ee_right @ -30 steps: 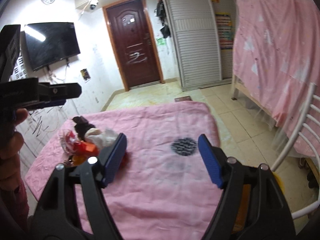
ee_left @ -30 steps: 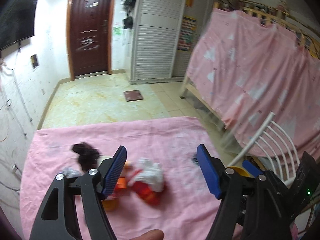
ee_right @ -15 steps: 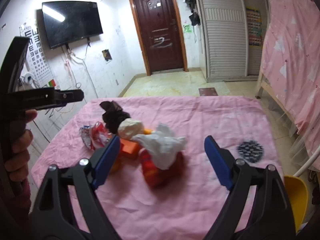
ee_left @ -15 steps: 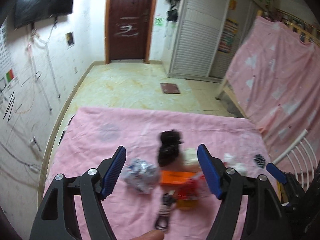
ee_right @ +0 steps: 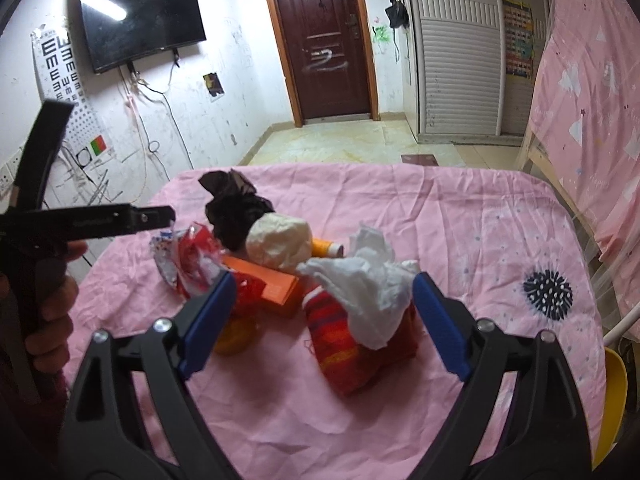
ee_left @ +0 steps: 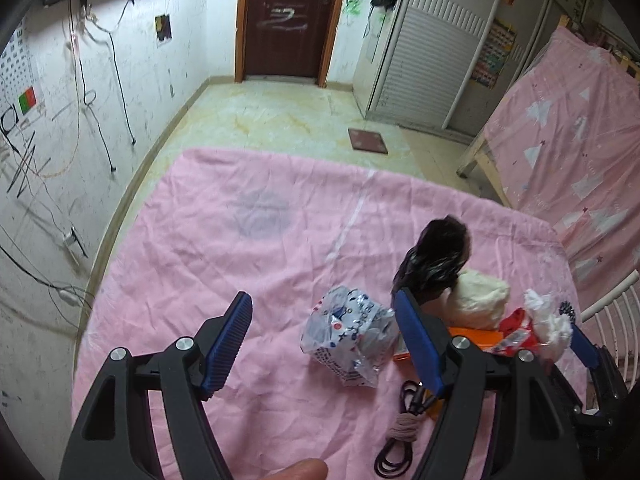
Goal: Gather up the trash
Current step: 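Grasp the white printed plastic packet with the left gripper while the right grasps the white plastic bag, then carry the white packet and white bag over the yellow bin, then open both grippers to drop the items into the yellow bin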
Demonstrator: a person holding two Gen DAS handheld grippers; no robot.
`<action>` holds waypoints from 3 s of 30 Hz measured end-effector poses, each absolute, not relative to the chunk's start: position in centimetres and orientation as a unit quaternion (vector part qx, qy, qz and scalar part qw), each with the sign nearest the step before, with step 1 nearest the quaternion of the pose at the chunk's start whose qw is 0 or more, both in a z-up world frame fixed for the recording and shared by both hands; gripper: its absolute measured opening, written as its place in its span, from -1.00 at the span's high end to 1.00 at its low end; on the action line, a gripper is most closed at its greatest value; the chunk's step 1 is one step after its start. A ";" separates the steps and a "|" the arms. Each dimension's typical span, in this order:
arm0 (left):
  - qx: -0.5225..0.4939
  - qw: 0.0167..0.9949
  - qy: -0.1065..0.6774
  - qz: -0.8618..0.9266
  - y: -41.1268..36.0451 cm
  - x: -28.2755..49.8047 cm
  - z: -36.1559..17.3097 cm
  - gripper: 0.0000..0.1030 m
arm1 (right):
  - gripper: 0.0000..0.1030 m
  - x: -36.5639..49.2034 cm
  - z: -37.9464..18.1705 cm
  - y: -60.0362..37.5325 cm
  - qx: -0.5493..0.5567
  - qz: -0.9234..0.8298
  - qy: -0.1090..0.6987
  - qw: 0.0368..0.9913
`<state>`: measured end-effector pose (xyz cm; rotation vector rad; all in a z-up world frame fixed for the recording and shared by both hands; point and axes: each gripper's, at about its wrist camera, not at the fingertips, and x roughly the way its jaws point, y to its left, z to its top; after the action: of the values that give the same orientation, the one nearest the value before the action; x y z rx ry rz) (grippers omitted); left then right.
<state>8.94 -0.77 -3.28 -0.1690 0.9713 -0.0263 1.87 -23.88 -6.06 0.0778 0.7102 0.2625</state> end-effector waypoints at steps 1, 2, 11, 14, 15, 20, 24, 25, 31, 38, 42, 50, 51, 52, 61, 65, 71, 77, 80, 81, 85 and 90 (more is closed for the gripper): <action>-0.083 0.878 0.471 -0.010 -0.8 9.1 -3.7 -0.30 | -0.67 1.9 -6.2 -23.9 0.038 0.126 0.348 0.928; -0.085 0.876 0.475 -0.009 -0.9 9.3 -4.0 -0.29 | -0.67 2.0 -6.3 -24.0 0.037 0.123 0.351 0.928; -0.097 0.864 0.493 -0.010 -1.8 9.5 -5.6 0.42 | 0.02 2.7 -7.3 -24.4 0.033 0.109 0.367 0.923; -0.091 0.865 0.493 -0.009 -2.3 9.4 -5.5 0.64 | 0.30 2.7 -7.4 -24.7 0.038 0.111 0.369 0.922; -0.089 0.867 0.491 -0.007 -2.4 9.3 -5.4 0.69 | 0.39 2.7 -7.4 -24.9 0.040 0.110 0.367 0.923; -0.094 0.878 0.470 0.008 -2.1 8.7 -3.5 0.72 | 0.58 2.3 -6.7 -26.6 0.067 0.105 0.342 0.931; -0.098 0.893 0.439 0.015 -2.0 8.0 -0.5 0.71 | 0.58 1.3 -5.2 -28.0 0.076 0.102 0.313 0.941; -0.097 0.898 0.428 0.013 -2.2 7.7 0.5 0.71 | 0.58 1.1 -4.9 -28.3 0.078 0.100 0.308 0.943; -0.087 0.914 0.396 -0.022 -5.8 6.2 4.3 0.71 | 0.58 -0.8 -3.4 -31.7 0.091 0.084 0.281 0.951; -0.052 0.919 0.383 -0.079 -12.6 4.6 5.9 0.71 | 0.58 -3.9 -2.1 -36.5 0.100 0.040 0.252 0.962; -0.034 0.918 0.379 -0.115 -16.9 3.6 6.3 0.71 | 0.58 -5.9 -1.7 -39.6 0.107 0.010 0.239 0.965; 0.010 0.908 0.378 -0.182 -25.3 1.4 6.6 0.71 | 0.58 -9.2 -2.3 -45.6 0.134 -0.042 0.226 0.964; 0.016 0.906 0.379 -0.189 -26.4 1.1 6.5 0.71 | 0.58 -9.6 -2.6 -46.3 0.138 -0.047 0.226 0.963; 0.021 0.903 0.381 -0.197 -27.4 0.9 6.4 0.71 | 0.58 -9.9 -2.8 -46.8 0.140 -0.051 0.226 0.963; 0.070 0.881 0.394 -0.251 -35.5 -1.6 4.5 0.71 | 0.58 -12.4 -4.5 -51.8 0.175 -0.080 0.222 0.956; 0.093 0.869 0.403 -0.272 -38.7 -2.7 3.3 0.71 | 0.58 -13.3 -5.2 -53.6 0.189 -0.086 0.221 0.953; 0.119 0.852 0.417 -0.292 -42.3 -3.7 1.8 0.62 | 0.58 -14.2 -5.9 -55.3 0.208 -0.090 0.218 0.949; 0.132 0.845 0.423 -0.298 -43.9 -4.1 1.4 0.38 | 0.58 -14.6 -6.6 -56.1 0.218 -0.088 0.220 0.947; 0.134 0.847 0.418 -0.300 -44.1 -4.6 1.6 0.11 | 0.54 -14.6 -6.9 -56.2 0.223 -0.084 0.223 0.945; 0.134 0.849 0.415 -0.299 -44.1 -4.6 1.7 0.08 | 0.51 -14.4 -6.9 -56.4 0.223 -0.083 0.225 0.945; 0.130 0.852 0.412 -0.297 -43.5 -4.8 2.3 0.06 | 0.15 -14.1 -6.9 -56.0 0.222 -0.079 0.228 0.945; 0.117 0.856 0.410 -0.293 -42.4 -4.4 3.1 0.06 | 0.12 -13.7 -6.9 -55.4 0.217 -0.074 0.232 0.945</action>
<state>-4.40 -42.36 3.06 0.2467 0.8628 -0.6156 -13.70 -55.42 -6.90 0.4430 0.4721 -0.1509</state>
